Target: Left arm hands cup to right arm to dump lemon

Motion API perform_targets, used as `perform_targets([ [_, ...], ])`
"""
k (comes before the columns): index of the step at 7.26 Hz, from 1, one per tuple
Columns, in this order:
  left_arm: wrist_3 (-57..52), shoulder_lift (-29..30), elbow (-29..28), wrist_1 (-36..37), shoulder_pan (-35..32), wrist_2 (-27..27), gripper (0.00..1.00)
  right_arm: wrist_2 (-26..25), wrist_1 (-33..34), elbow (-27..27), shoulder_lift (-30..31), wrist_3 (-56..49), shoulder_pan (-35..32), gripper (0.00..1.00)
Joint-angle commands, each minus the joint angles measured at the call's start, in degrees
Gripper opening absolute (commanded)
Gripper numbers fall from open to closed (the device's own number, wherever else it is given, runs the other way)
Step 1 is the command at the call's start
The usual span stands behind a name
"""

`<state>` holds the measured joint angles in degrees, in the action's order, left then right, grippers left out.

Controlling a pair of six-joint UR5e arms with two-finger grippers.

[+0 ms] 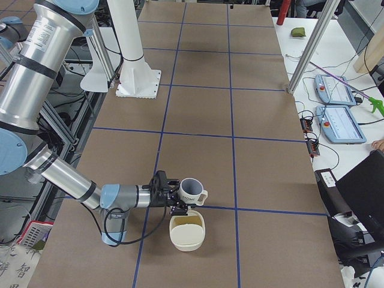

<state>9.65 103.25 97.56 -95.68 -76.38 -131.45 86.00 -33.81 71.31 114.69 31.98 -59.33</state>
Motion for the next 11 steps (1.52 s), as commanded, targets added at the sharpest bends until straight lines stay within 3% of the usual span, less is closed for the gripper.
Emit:
perform_targets([
  [1,0.02,-0.06,-0.09,-0.03,0.0,-0.03,1.0,0.48,9.06,8.8,-0.77,0.28,0.09,0.0],
  [4,0.02,-0.59,-0.09,-0.2,0.09,-0.12,1.0,0.48,33.82,28.83,-3.75,0.54,0.18,0.0],
  [6,0.02,-0.5,-0.53,-0.29,0.09,-0.12,1.0,0.57,43.6,28.8,-14.96,0.54,0.79,0.0],
  [8,0.02,-0.33,-0.7,-0.38,0.18,-0.12,1.0,-0.04,50.74,26.45,-26.48,0.1,5.42,0.0],
  [11,11.67,4.14,-0.17,-3.17,3.31,-0.03,1.0,-5.64,50.77,18.45,-38.11,-1.56,15.25,0.0],
])
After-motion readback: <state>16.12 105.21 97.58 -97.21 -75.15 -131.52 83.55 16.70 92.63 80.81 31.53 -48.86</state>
